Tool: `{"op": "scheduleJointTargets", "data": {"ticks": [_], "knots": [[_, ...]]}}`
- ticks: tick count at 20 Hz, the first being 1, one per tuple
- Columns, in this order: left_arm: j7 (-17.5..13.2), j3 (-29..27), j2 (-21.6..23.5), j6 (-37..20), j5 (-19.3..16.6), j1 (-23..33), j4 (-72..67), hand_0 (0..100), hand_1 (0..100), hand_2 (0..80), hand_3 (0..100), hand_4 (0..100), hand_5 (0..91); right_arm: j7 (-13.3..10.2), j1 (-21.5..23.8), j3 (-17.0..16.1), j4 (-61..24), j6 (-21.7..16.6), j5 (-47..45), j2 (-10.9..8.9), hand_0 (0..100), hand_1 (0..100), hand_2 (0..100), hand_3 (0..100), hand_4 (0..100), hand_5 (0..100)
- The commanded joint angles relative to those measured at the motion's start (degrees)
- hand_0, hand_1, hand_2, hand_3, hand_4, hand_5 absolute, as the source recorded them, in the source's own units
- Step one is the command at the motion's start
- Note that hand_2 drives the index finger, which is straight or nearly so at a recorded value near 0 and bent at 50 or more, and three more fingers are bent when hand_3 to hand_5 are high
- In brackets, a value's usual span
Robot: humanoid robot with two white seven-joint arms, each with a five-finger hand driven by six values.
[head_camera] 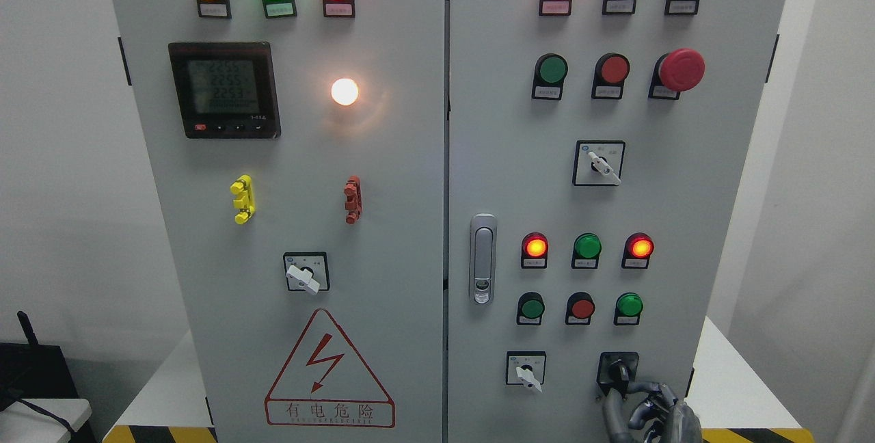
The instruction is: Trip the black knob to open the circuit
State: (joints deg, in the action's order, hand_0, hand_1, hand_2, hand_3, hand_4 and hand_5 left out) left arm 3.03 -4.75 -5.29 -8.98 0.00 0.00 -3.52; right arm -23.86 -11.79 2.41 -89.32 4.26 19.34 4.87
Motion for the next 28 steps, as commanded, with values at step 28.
{"op": "scheduleJointTargets", "data": {"ticks": [28], "knots": [[0.04,0.0,0.01,0.02,-1.84,-0.44,0.0,12,39,0.0,0,0,0.0,0.49,-1.13,1.1,0.11,-0.04,-3.52,0.84,57,76,62,95,91,94]]}}
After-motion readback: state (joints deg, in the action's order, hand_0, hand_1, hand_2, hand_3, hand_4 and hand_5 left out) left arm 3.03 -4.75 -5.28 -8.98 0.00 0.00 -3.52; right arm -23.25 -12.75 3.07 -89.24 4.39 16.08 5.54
